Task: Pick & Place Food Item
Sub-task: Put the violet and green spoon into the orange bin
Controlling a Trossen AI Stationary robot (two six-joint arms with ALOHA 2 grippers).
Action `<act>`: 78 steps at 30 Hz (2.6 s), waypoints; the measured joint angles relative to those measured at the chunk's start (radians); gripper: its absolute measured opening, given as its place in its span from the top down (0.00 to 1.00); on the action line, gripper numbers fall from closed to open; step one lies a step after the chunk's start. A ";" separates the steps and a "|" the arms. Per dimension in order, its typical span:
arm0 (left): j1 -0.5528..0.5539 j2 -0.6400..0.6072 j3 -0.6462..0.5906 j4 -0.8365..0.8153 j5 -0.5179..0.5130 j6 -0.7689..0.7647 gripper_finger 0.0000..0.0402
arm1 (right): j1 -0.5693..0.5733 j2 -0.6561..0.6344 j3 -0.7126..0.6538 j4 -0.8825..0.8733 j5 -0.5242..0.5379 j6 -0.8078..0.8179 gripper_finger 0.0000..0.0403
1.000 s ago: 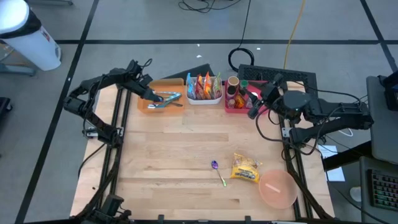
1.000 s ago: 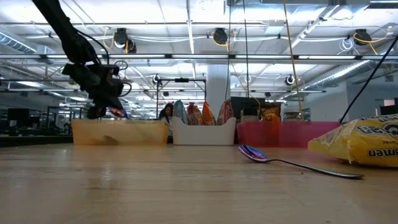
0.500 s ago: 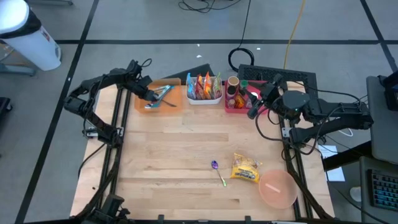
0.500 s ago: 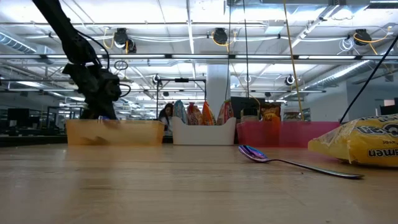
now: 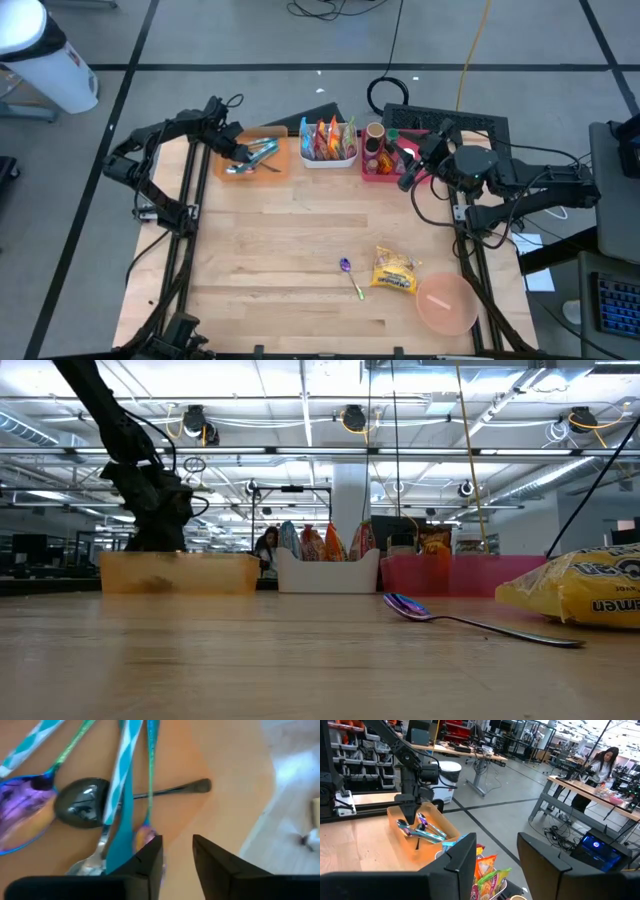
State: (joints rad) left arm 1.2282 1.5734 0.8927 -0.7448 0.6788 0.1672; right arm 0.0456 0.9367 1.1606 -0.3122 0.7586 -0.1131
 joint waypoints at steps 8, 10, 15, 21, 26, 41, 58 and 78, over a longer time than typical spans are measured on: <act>0.000 0.000 0.048 -0.009 0.245 -0.090 0.60 | 0.000 0.000 0.000 0.000 0.000 -0.003 0.67; 0.000 0.000 0.080 -0.023 0.306 -0.123 0.59 | 0.000 0.000 0.000 0.000 0.000 -0.003 0.67; -0.010 -0.019 0.195 -0.084 0.498 -0.148 0.59 | 0.000 0.000 0.000 0.000 0.000 -0.003 0.67; -0.110 -0.153 0.362 -0.034 0.551 -0.151 0.59 | 0.000 0.000 0.000 0.000 0.000 -0.003 0.67; -0.261 -0.311 0.474 0.102 0.294 -0.207 0.59 | 0.000 0.000 0.000 0.000 0.000 -0.002 0.67; -0.828 -0.567 0.413 0.192 -0.518 -0.310 0.59 | 0.000 0.000 -0.048 0.028 0.000 0.157 0.67; -1.075 -0.580 0.043 0.459 -0.679 -0.676 0.59 | 0.002 0.001 -0.308 0.416 -0.140 0.154 0.67; -1.074 -0.517 0.043 0.466 -0.680 -0.592 0.59 | 0.002 0.000 -0.319 0.413 -0.444 0.150 0.67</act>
State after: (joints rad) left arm 0.1545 1.0563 0.9360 -0.2787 -0.0013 -0.4248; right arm 0.0475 0.9371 0.8421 0.1009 0.3149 0.0372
